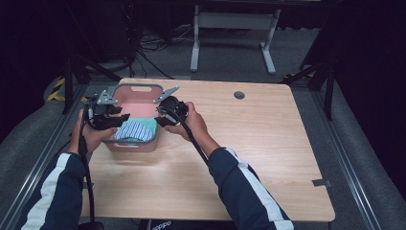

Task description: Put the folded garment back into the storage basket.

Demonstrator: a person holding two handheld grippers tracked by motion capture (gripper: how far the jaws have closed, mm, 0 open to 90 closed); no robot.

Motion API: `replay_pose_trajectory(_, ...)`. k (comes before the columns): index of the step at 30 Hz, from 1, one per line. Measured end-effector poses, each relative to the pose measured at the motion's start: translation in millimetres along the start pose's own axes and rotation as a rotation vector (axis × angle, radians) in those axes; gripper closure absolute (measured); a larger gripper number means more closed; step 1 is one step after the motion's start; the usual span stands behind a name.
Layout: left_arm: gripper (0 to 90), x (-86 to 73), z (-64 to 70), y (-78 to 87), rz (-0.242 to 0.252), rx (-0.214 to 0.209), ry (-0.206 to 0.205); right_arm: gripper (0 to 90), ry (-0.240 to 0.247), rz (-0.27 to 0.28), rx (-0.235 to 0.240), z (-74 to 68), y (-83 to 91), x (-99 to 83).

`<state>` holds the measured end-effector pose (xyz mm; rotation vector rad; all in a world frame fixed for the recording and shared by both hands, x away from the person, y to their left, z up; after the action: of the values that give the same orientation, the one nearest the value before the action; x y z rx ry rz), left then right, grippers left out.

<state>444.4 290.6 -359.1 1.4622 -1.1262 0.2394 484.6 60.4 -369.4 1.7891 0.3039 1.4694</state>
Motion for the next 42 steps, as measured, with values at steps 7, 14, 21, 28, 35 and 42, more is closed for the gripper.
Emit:
replay_pose_trajectory(7,48.8,4.9,9.6,5.2,0.023,0.001,0.002,56.8,0.028,-0.019,-0.015,-0.3,8.2,-7.0)
replay_pose_trajectory(14,46.7,12.3,23.6,12.2,0.063,-0.026,0.002,55.0,0.035,-0.024,-0.038,2.2,25.6,-15.9)
replay_pose_trajectory(21,45.9,16.9,38.7,22.1,0.109,-0.041,-0.023,54.6,0.034,-0.032,-0.05,3.8,40.7,-24.6)
replay_pose_trajectory(28,42.7,18.6,54.4,25.4,0.136,-0.063,-0.025,53.8,0.04,-0.045,-0.065,5.3,54.0,-34.8)
replay_pose_trajectory(35,40.8,18.9,68.1,29.3,0.16,-0.075,-0.043,52.5,0.051,-0.043,-0.071,5.0,67.3,-43.4)
replay_pose_trajectory(42,38.2,18.6,81.8,34.1,0.177,-0.092,-0.055,50.6,0.066,-0.059,-0.076,1.9,76.0,-50.2)
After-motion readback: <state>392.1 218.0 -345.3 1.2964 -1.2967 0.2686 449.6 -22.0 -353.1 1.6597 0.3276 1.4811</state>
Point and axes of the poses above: each handheld gripper's, and its own axes: y roughly backward along the jaws, x roughly out of its top, z roughly to its right, the point moved 1 cm from there along -y, roughly forward along the jaws, and after that the axes turned 9 degrees about x, right-handed, at the moved point
